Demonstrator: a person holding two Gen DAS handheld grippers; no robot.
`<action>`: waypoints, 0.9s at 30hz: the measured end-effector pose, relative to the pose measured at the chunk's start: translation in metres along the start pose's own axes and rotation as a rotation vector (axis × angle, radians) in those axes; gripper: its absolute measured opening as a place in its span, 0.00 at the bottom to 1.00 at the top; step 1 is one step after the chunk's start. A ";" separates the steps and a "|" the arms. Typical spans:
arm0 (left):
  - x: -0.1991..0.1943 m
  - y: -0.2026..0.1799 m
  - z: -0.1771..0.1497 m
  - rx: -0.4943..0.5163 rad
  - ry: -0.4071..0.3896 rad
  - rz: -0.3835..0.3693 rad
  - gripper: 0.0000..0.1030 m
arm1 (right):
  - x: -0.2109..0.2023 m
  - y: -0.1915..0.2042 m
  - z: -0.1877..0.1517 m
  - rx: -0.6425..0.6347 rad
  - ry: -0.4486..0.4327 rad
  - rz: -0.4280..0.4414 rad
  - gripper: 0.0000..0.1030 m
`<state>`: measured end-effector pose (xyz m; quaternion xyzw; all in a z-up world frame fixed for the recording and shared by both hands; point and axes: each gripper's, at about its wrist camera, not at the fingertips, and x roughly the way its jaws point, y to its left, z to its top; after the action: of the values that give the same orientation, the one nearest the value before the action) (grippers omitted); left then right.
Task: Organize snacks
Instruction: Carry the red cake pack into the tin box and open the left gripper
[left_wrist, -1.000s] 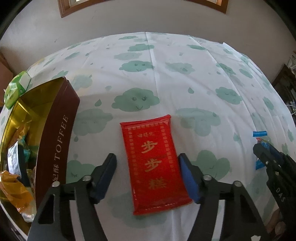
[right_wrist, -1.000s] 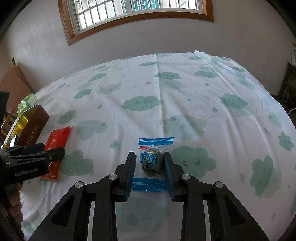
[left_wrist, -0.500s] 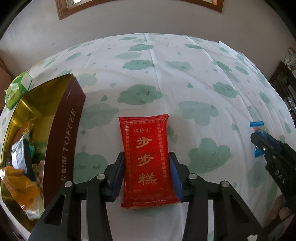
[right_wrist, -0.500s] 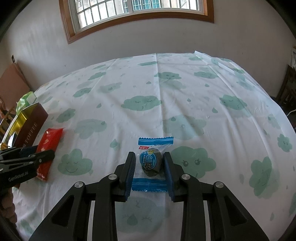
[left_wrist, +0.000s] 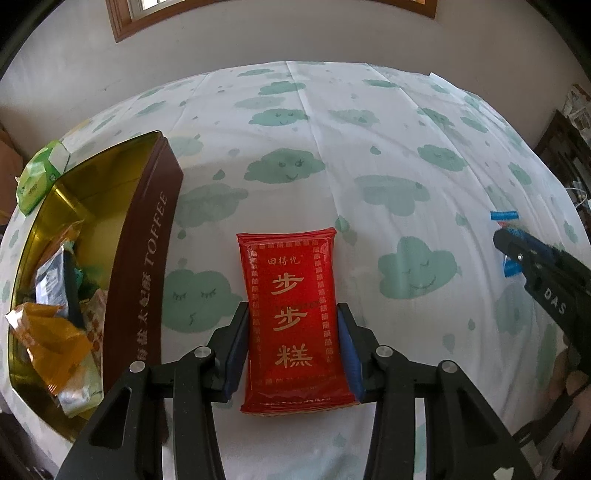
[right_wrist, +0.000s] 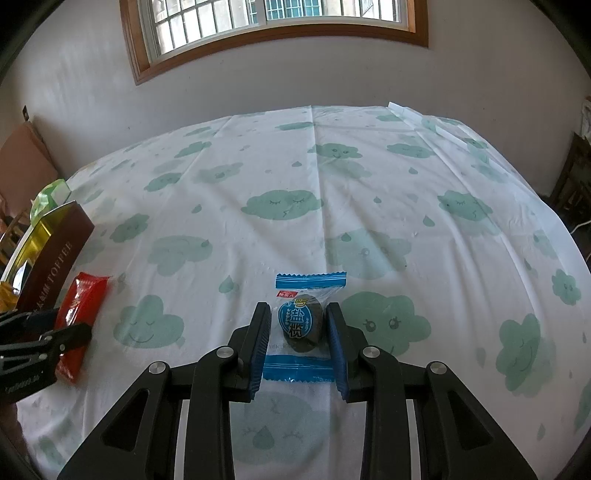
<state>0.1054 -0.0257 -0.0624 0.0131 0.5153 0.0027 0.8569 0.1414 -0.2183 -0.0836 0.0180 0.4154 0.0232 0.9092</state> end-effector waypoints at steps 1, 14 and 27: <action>-0.002 0.000 -0.001 0.002 -0.005 0.000 0.39 | 0.000 0.002 0.000 0.001 0.000 -0.001 0.31; -0.044 0.006 -0.005 0.018 -0.080 0.002 0.39 | 0.004 0.009 0.000 -0.008 0.002 -0.028 0.31; -0.085 0.044 -0.006 -0.025 -0.144 0.022 0.39 | 0.003 -0.002 0.000 -0.025 0.006 -0.061 0.31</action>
<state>0.0609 0.0173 0.0108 0.0082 0.4522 0.0177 0.8917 0.1435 -0.2204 -0.0856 -0.0063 0.4182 0.0008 0.9083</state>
